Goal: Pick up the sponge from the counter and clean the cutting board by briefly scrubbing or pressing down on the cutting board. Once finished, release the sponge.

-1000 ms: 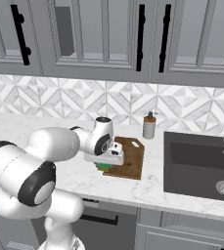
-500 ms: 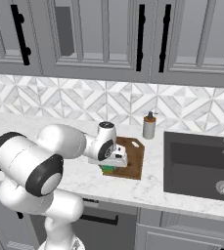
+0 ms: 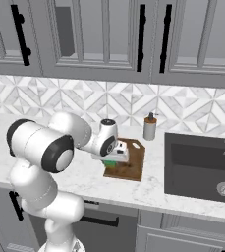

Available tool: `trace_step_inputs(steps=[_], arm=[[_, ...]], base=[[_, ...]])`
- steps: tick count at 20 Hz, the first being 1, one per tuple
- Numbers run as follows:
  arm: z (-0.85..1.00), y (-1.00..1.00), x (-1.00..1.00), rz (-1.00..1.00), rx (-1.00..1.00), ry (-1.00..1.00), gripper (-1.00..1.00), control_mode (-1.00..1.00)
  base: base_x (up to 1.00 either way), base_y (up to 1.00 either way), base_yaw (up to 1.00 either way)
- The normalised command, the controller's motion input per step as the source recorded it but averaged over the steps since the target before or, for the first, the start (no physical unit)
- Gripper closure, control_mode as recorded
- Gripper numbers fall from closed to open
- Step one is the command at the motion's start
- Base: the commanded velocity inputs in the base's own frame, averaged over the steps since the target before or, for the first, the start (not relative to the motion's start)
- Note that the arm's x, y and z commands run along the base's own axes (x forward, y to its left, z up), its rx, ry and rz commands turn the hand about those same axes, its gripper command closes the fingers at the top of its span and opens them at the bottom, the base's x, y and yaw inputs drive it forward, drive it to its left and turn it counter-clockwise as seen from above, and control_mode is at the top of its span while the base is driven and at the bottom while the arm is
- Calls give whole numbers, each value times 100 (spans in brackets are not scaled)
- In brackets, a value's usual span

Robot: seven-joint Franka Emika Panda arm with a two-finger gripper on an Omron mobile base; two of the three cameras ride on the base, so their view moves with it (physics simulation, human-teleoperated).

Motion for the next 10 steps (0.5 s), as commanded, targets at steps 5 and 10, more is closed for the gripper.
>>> trace_step_inputs(steps=[5, 10], arm=[[-4, 0, 88, 0, 1, -1, 100, -100], [0, -11, 92, 0, 4, 0, 100, -100]], base=[[0, 0, 0], [0, 0, 0]])
